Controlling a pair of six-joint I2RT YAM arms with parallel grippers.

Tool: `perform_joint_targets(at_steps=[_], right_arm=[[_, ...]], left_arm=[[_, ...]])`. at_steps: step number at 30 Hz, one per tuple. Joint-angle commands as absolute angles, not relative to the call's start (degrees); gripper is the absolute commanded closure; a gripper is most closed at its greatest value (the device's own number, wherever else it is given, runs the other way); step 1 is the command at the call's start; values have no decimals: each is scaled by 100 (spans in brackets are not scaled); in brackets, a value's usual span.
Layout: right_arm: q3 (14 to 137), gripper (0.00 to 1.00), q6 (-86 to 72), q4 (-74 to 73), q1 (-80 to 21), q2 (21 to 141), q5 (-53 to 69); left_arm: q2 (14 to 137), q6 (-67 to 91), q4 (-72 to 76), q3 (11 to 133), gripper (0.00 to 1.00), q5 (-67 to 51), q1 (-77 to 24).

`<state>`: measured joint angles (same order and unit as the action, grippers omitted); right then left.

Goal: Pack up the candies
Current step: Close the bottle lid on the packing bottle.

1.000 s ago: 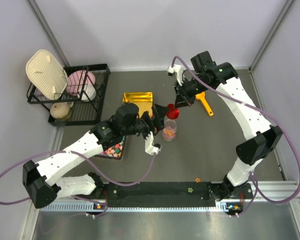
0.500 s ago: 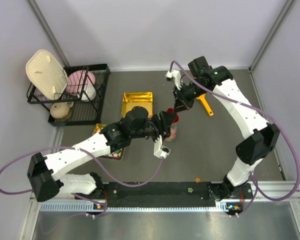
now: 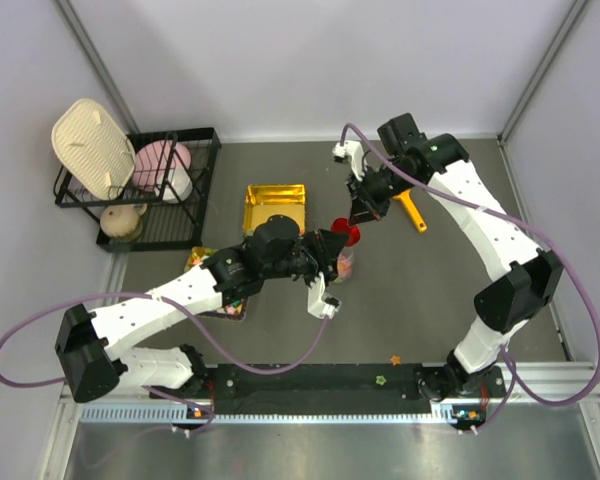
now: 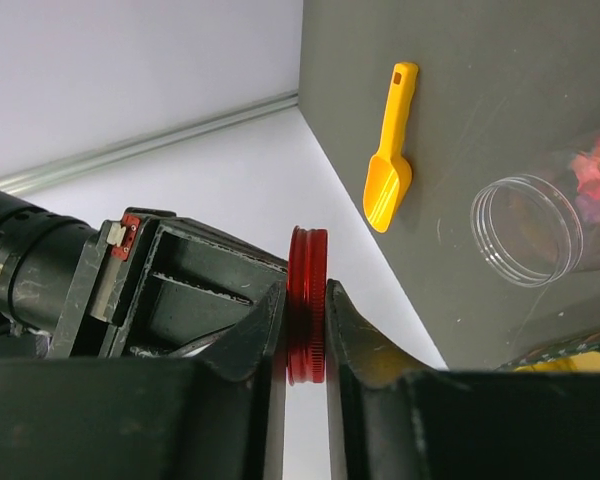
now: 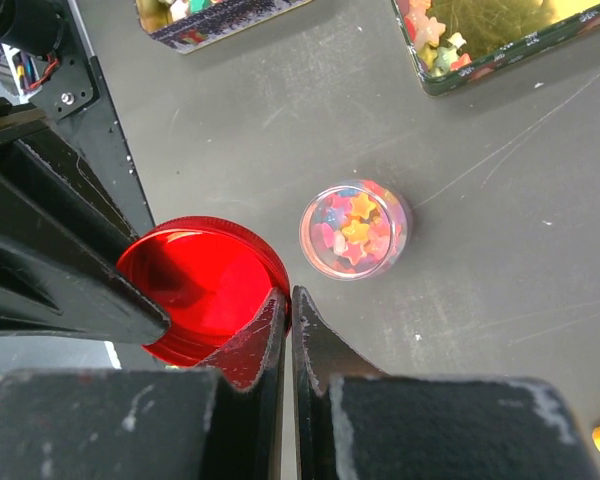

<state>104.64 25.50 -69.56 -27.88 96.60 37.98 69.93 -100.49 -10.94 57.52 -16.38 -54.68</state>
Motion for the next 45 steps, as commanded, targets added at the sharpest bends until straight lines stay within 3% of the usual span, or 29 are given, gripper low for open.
perform_joint_targets(at_steps=[1,3,6,7,10,13,19,23,29,33,37,45], right_arm=[[10555,100,2672,-6882,-2874,9325,3745],[10634,99,2663,-6882,-2865,9255,3648],[10757,80,2672,-6882,-2865,9159,3411],[10793,65,2681,-6864,-2857,9062,3341],[10968,41,2681,-6847,-2673,8817,3033],[11127,28,2576,-6724,-2287,8632,2910],[10706,25,2426,-6267,-2022,7981,2444],[10066,24,2329,-5855,-2013,7551,2215],[9284,23,2355,-5310,-2013,6857,1890],[8518,11,2548,-4668,-2013,6233,1574],[8341,9,2532,-4483,-2082,6073,1582],[7954,3,2558,-3851,-3137,6389,782]], left_arm=[[6847,-10072,-975,5704,86,-1521,-5484],[6820,-10063,-1019,5678,90,-1468,-5493],[6776,-9792,-1063,5704,91,-1284,-5546],[6820,-9434,-1150,5817,91,-1048,-5563],[6978,-8373,-1396,6255,93,-469,-5634],[7136,-7210,-1932,6712,95,-54,-5660],[7751,-4908,-3611,7925,100,852,-5652],[7901,-3799,-4025,8349,100,677,-5555],[8147,-2366,-3894,8709,99,-903,-4907],[8533,-1182,-3736,9148,98,-2133,-4071],[8745,-134,-2859,9115,97,-3470,-3288],[9639,2912,880,8132,98,-5360,-2602]])
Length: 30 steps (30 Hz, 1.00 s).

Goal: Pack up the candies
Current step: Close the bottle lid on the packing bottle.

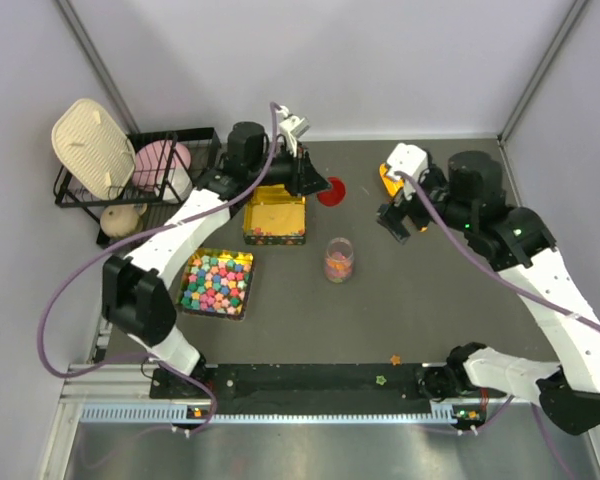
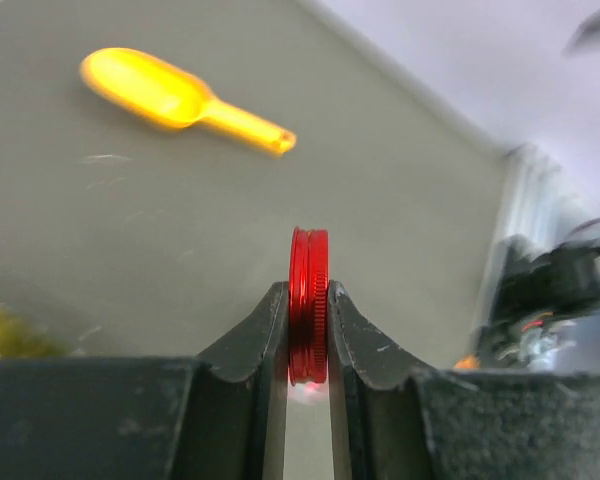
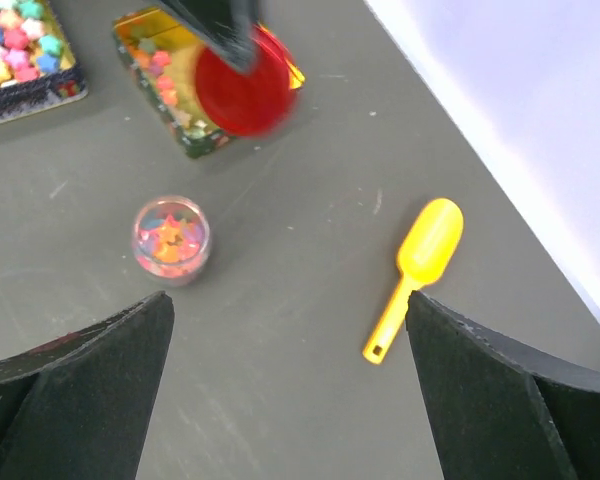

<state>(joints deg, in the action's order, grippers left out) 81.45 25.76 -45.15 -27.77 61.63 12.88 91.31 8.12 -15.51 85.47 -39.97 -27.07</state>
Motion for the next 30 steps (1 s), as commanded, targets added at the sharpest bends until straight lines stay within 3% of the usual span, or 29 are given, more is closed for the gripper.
perform_joint_targets(at_steps=[1,6,11,30], right_arm=[[7902,3,2427,-3771,-3146,6451,791],[7866,3,2302,-3227,-3400,6837,520],[7910,4,2531,-3146,-3832,7127,115],[7831,4,2390,-2910,-3850,7945,202]], left_arm=[[9755,3266,1297,8052,98,-5466,-2532],[10335,5070,3363,7533,100,-5669,-2443],[10564,5229,3463,7383,100,-5476,-2426],[10468,5757,4104,7066,99,-5546,-2426]])
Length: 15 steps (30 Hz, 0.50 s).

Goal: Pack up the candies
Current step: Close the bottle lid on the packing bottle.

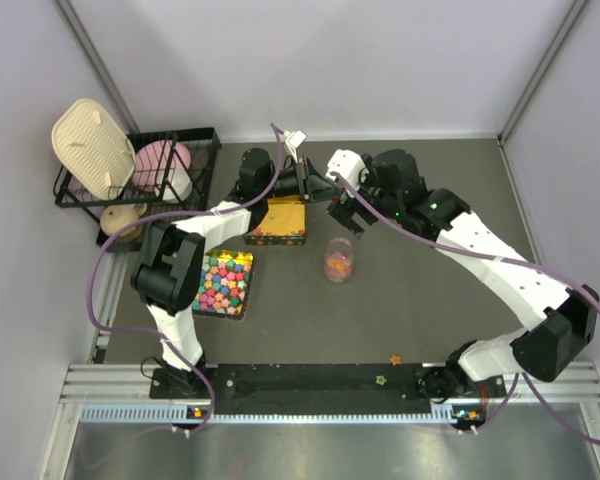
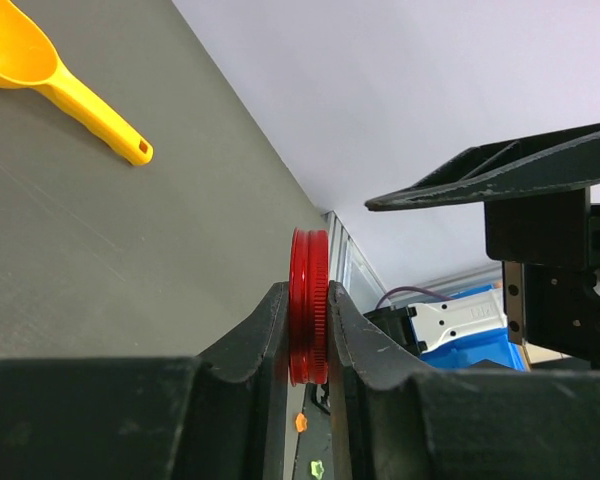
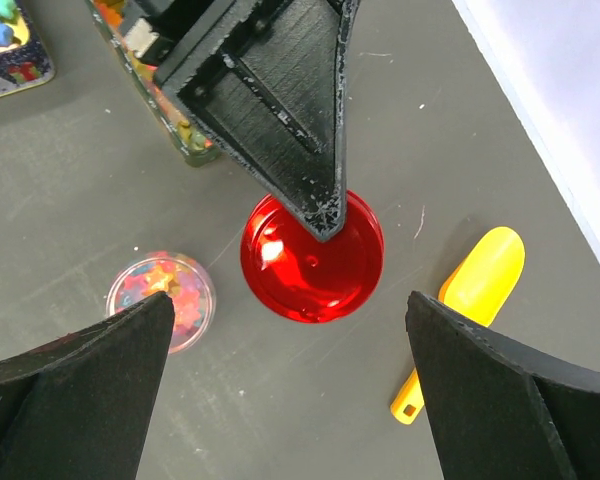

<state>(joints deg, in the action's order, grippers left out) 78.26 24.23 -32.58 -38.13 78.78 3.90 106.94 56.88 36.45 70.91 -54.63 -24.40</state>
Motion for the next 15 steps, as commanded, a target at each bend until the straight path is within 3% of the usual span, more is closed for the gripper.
perform_joint_targets(at_steps=[1,15], right_arm=[[7822,4,2391,-2892,-3858,7963,176],[7796,16,2461,-2663,-3858,8191,35]], left_arm=[[10485,5774,4131,7066,99,-5555,-2417],[10564,6047,4386,7066,99,-5625,-2426]])
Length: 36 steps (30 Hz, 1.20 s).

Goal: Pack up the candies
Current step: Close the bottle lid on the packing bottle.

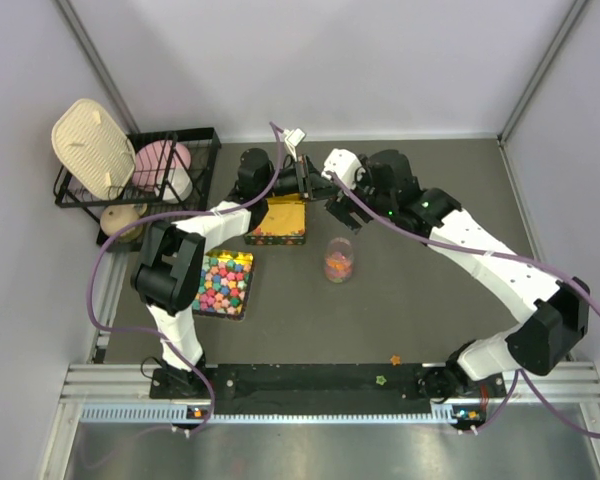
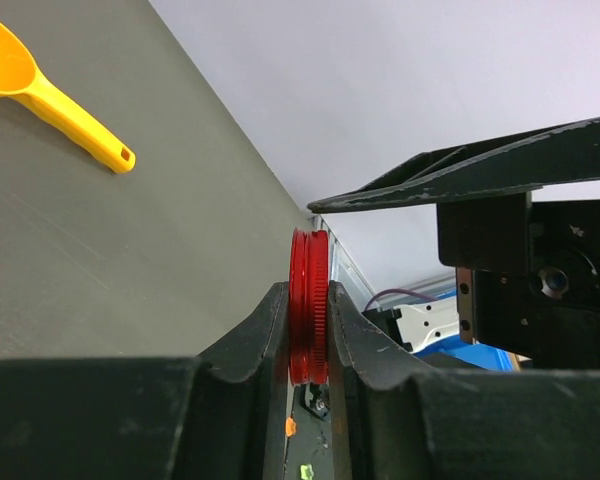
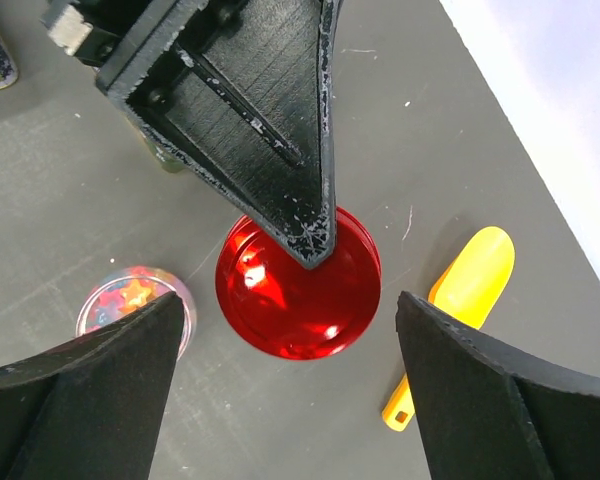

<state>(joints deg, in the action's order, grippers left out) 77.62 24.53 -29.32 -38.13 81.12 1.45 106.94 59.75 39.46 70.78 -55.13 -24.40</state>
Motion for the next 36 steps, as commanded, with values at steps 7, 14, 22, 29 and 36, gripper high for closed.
perform_joint_targets(at_steps=[7,14,22,29,36], right_arm=[[7805,24,2461,-2619,-3850,8253,18],[7822,28,2470,-2575,-3850,8235,26],[7796,32,2479,-2549,-3858,8218,18],[7761,46,2531,-2540,-3867,8183,18],[7603,50,2619,-2558,-3911,7911,-167]], left_arm=[[10591,6135,4474,7031,99,-5625,-2435],[10635,6126,4474,7022,99,-5634,-2426],[10661,6091,4447,7014,99,-5634,-2435],[10723,6082,4447,7014,97,-5634,-2435],[10600,5538,4061,7023,64,-5704,-2373]])
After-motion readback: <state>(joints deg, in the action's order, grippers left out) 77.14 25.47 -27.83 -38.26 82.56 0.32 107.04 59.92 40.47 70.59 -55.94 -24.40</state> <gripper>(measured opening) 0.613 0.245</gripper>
